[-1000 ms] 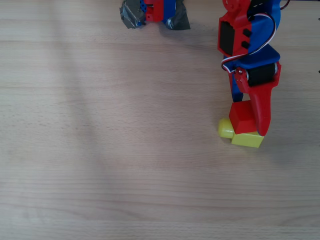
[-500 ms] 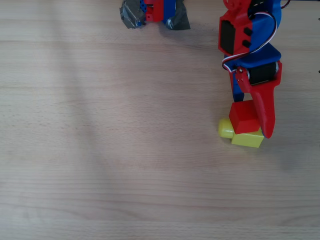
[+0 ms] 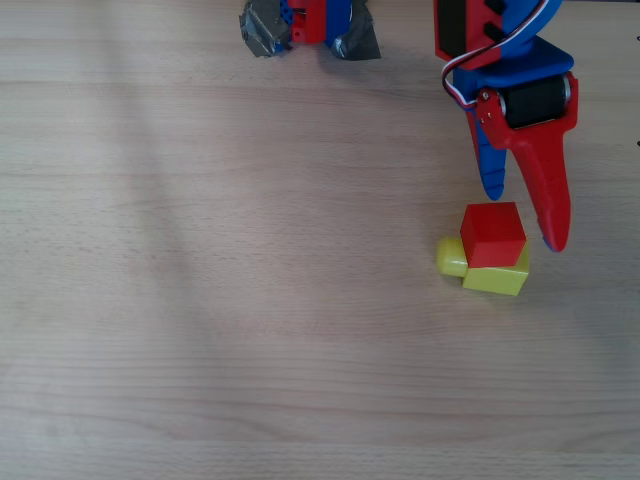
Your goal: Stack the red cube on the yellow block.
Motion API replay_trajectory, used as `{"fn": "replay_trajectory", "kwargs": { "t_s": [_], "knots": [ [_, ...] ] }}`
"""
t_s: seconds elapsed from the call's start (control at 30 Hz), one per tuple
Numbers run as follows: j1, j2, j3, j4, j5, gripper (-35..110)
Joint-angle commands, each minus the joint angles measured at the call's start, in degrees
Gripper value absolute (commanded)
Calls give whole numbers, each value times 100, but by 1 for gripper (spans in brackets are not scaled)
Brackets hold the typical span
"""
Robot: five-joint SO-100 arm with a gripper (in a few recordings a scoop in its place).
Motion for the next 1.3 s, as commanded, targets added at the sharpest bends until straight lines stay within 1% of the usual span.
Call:
{"fn": "replay_trajectory", "kwargs": {
  "t_s": [0.0, 0.2, 0.3, 0.5, 0.57, 0.7, 0.77, 0.9, 1.1, 1.27],
  "knots": [
    [88, 853, -343, 220, 123, 40],
    [167, 1187, -141, 334, 483, 40],
    [299, 1521, 123, 360, 817, 37],
    [791, 1679, 378, 1072, 1178, 32],
    [923, 1696, 475, 1125, 1248, 26],
    [1187, 1846, 729, 1239, 1582, 2],
    [1292, 2136, 1028, 1301, 1547, 0],
    [1424, 3313, 2259, 905, 1072, 0],
    [1696, 5019, 4351, -589, 404, 0],
    [1846, 6091, 5379, -861, 176, 0]
  ]
}}
